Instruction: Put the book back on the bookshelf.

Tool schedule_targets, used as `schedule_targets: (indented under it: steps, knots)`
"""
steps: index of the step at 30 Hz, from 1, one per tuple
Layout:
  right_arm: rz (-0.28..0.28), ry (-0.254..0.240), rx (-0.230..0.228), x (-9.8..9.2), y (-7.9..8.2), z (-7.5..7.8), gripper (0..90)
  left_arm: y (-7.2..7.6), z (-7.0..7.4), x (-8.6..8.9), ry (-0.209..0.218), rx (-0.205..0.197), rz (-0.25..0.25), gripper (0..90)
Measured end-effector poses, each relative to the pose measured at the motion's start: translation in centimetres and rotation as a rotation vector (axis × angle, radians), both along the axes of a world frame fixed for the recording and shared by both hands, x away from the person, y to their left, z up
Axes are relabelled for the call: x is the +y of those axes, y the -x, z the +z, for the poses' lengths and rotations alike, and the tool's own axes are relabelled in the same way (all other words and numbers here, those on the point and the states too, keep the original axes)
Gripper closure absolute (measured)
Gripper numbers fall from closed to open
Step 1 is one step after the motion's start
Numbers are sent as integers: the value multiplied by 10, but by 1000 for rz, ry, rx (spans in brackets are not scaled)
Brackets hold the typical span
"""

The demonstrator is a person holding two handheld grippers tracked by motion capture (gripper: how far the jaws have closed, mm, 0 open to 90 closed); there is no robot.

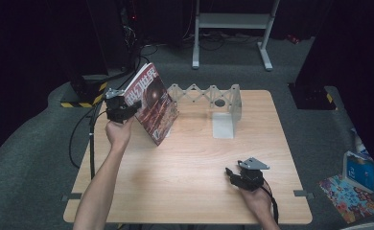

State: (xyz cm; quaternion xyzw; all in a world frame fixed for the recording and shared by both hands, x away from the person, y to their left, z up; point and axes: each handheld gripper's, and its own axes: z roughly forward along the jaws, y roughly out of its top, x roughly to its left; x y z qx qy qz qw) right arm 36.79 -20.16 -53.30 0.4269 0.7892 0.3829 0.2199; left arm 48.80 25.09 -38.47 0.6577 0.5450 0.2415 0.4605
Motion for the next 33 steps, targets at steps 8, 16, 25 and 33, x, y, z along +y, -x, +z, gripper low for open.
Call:
schedule_targets:
  steps: [8, 16, 25, 33]
  knots:
    - [0, 0, 0, 0, 0, 0, 393, 1, -3, -2, -25, 13, 0, 712]
    - [0, 0, 0, 0, 0, 0, 393, 2, -5, -3, -33, 28, 2, 656]
    - [0, 0, 0, 0, 0, 0, 393, 4, -4, -2, -39, 25, 14, 579]
    - [1, 0, 0, 0, 0, 0, 393, 9, -2, -1, -57, 22, 7, 475]
